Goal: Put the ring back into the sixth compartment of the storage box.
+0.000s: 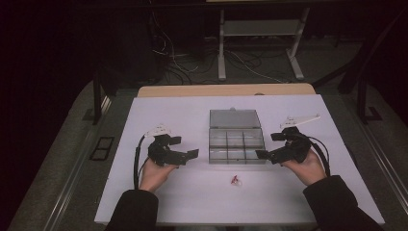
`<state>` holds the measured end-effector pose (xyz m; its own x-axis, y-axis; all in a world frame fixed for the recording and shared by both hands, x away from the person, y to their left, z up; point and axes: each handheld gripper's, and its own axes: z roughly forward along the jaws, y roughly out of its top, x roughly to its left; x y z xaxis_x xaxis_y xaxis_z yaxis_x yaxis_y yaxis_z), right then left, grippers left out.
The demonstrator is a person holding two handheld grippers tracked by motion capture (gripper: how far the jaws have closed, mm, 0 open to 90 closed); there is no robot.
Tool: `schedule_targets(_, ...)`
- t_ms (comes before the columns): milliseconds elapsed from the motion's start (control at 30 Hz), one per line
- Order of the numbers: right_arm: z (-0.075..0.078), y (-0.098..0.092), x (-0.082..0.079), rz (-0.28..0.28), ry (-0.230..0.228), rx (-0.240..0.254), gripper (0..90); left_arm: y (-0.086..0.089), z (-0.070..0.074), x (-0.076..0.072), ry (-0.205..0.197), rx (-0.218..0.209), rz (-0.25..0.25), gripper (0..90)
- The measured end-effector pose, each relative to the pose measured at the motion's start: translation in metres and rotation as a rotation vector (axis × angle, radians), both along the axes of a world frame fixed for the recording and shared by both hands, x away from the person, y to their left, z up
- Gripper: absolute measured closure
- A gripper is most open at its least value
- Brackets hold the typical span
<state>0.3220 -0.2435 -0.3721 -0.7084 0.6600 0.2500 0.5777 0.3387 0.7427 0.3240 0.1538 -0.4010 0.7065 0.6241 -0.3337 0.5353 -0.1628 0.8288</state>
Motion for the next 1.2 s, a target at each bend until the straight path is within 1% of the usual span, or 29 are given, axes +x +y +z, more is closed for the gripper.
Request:
schedule_targets(67,0.0,0.001,-0.003,0.009,0.001,-0.002,0.5,0.0,0.0,-0.004,-0.01,-0.001,0.002,0.0)
schedule_targets(167,-0.001,0.004,-0.008,0.028,0.001,-0.01,0.5,0.0,0.0,-0.009,-0.017,0.001,-0.01,0.0)
schedule_targets(200,-0.001,0.005,-0.01,0.034,0.004,-0.011,0.5,0.001,0.0,-0.01,-0.019,0.008,-0.013,0.0)
schedule_targets(267,-0.001,0.007,-0.013,0.046,0.0,-0.012,0.5,0.002,-0.001,-0.015,-0.036,0.007,-0.011,0.0)
schedule_targets(433,0.0,0.013,-0.021,0.074,0.0,-0.015,0.5,0.006,-0.003,-0.024,-0.041,-0.002,-0.011,0.0)
schedule_targets(533,-0.001,0.017,-0.024,0.088,0.001,-0.015,0.5,0.009,-0.006,-0.031,-0.042,0.003,-0.014,0.0)
schedule_targets(600,-0.002,0.019,-0.026,0.1,0.0,-0.017,0.5,0.01,-0.008,-0.035,-0.048,-0.005,-0.009,0.0)
schedule_targets(733,-0.006,0.025,-0.029,0.119,0.008,-0.022,0.5,0.013,-0.011,-0.042,-0.047,-0.011,-0.008,0.0)
schedule_targets(833,-0.008,0.03,-0.032,0.136,0.013,-0.023,0.5,0.015,-0.013,-0.047,-0.057,-0.015,-0.014,0.0)
schedule_targets(1000,-0.015,0.039,-0.037,0.168,0.031,-0.031,0.5,0.016,-0.017,-0.054,-0.058,-0.002,-0.022,0.0)
schedule_targets(1200,-0.021,0.049,-0.042,0.206,0.038,-0.042,0.5,0.015,-0.02,-0.059,-0.073,0.003,-0.028,0.0)
